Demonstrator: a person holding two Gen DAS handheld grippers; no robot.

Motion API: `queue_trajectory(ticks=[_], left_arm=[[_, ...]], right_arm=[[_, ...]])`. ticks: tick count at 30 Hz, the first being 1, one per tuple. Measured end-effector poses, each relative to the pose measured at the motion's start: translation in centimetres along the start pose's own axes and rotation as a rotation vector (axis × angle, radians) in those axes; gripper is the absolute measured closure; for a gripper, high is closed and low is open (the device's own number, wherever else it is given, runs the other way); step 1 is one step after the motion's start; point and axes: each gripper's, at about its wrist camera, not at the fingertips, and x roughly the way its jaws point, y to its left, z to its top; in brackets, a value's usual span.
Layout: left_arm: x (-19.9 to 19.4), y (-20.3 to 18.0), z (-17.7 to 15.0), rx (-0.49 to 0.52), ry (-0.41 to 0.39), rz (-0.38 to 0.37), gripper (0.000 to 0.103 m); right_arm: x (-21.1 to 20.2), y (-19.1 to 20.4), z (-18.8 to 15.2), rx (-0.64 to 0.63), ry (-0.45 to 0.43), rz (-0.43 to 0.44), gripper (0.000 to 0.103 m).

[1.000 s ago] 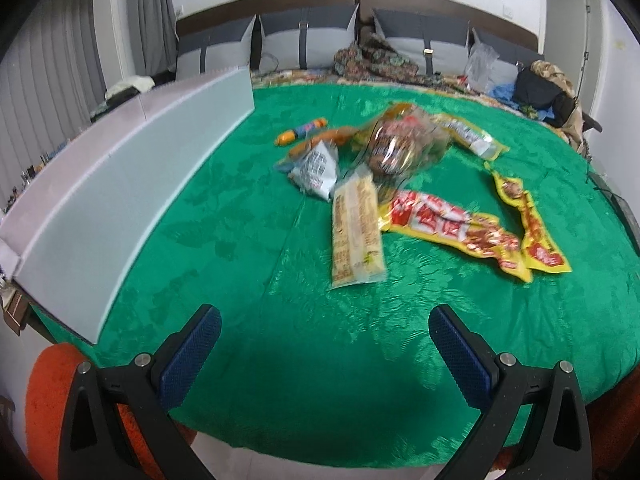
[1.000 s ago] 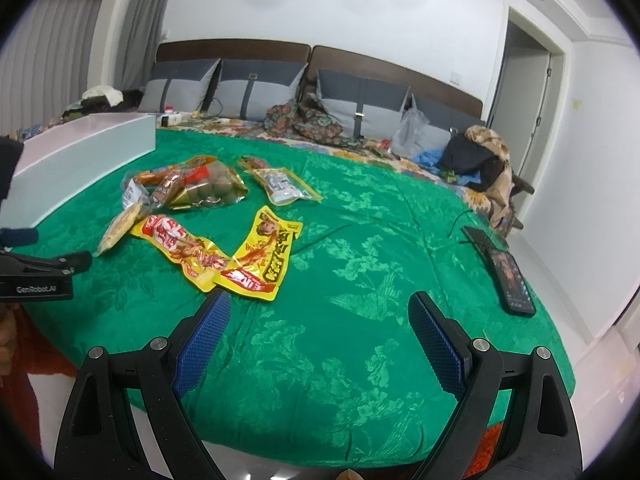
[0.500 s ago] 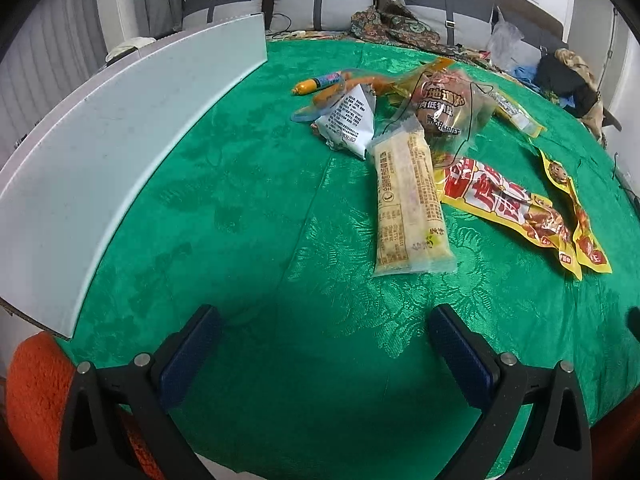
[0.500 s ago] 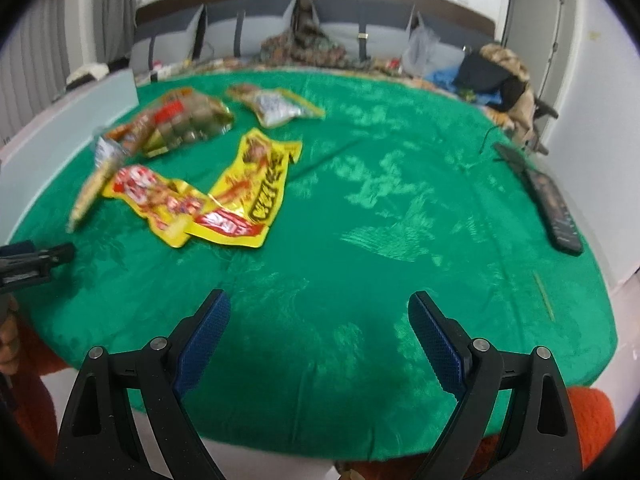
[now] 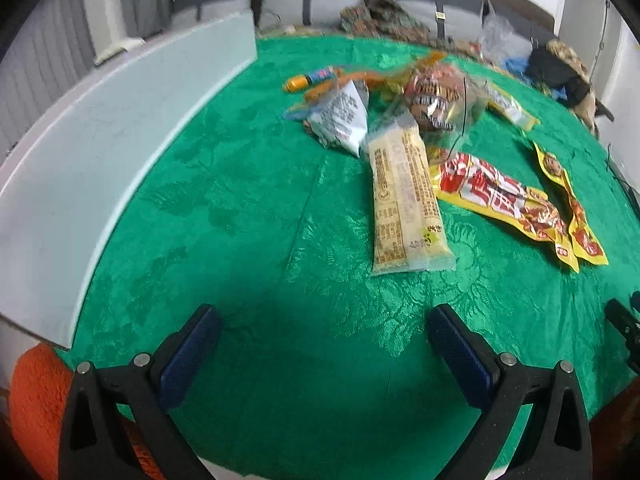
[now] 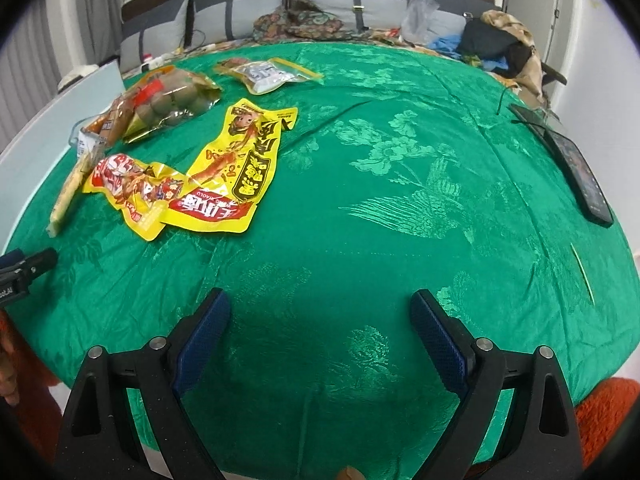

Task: Organize snacks
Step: 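Grasp the cream wafer bar with the left tool while the right tool grasps the yellow spicy-strip packet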

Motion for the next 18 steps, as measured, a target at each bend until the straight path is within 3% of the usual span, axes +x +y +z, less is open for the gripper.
queue_trajectory(ticks=[2, 3, 6, 9, 12, 15, 17, 18], left_arm=[[-0.2, 0.7, 1.2, -0.040, 0.047, -0.088, 0.000], [-0.7, 1.1, 1.9, -0.068, 0.037, -0.153, 0.000], [-1.8, 1.6, 4.2, -0.088, -0.004, -0.249, 0.000], [-1.7, 1.3, 6.5, -0.057, -0.008, -0.283, 0.000], [-0.1, 0.5, 8.3, -0.015, 0.016, -0.255, 0.001], [1.8, 0.0, 8.9, 0.017, 0.066, -0.245, 0.014], [2.7, -0.4, 8.9, 0.039, 0.096, -0.243, 0.034], [3.0, -0.6, 8.8, 0.053, 0.107, -0.233, 0.055]], right_arm=[[-0.1, 0.1, -0.1, 0.008, -0.007, -0.010, 0.009], [0.0, 0.2, 0.0, 0.011, -0.008, -0.013, 0.009], [0.1, 0.2, 0.1, 0.012, -0.011, -0.014, 0.009], [0.1, 0.2, 0.1, 0.012, -0.013, -0.015, 0.009], [0.0, 0.2, 0.1, 0.011, -0.016, -0.015, 0.009], [0.0, 0.2, 0.1, 0.010, -0.019, -0.016, 0.009], [0.0, 0.1, 0.0, 0.010, -0.020, -0.016, 0.009], [0.0, 0.1, 0.0, 0.010, -0.020, -0.016, 0.009]])
